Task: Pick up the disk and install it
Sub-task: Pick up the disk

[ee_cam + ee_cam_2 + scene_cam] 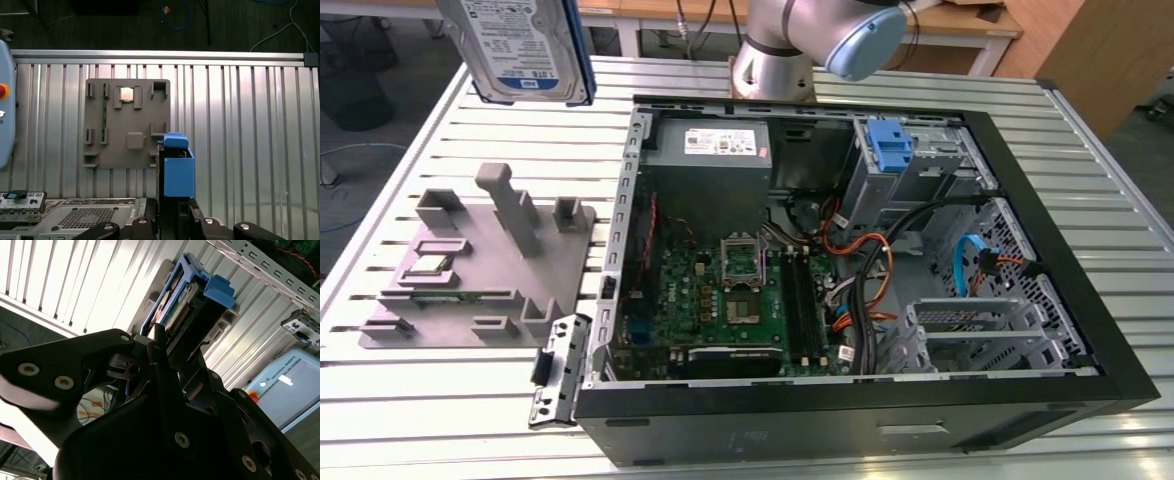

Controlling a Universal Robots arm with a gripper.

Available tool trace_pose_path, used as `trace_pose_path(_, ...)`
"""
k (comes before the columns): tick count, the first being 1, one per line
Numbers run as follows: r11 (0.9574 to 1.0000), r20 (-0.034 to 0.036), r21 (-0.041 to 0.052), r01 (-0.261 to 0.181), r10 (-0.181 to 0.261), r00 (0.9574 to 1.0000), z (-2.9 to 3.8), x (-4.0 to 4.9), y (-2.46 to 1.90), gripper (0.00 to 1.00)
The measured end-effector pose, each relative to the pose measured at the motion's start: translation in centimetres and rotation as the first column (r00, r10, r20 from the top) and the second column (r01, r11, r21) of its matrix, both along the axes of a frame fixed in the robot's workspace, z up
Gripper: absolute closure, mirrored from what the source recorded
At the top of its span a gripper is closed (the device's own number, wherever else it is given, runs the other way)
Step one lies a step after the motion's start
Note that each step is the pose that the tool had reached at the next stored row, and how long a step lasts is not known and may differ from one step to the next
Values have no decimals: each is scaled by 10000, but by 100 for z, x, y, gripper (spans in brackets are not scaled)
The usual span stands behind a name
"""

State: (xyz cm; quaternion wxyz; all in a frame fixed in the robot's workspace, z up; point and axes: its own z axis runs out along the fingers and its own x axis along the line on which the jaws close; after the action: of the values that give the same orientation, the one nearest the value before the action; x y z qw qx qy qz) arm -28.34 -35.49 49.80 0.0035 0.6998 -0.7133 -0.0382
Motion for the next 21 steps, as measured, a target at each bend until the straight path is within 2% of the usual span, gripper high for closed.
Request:
trace_pose_path(15,10000,0,0,0,0,10000,0,46,0,65)
trace_pose_path(21,10000,-1,0,0,0,10000,0,115,0,65)
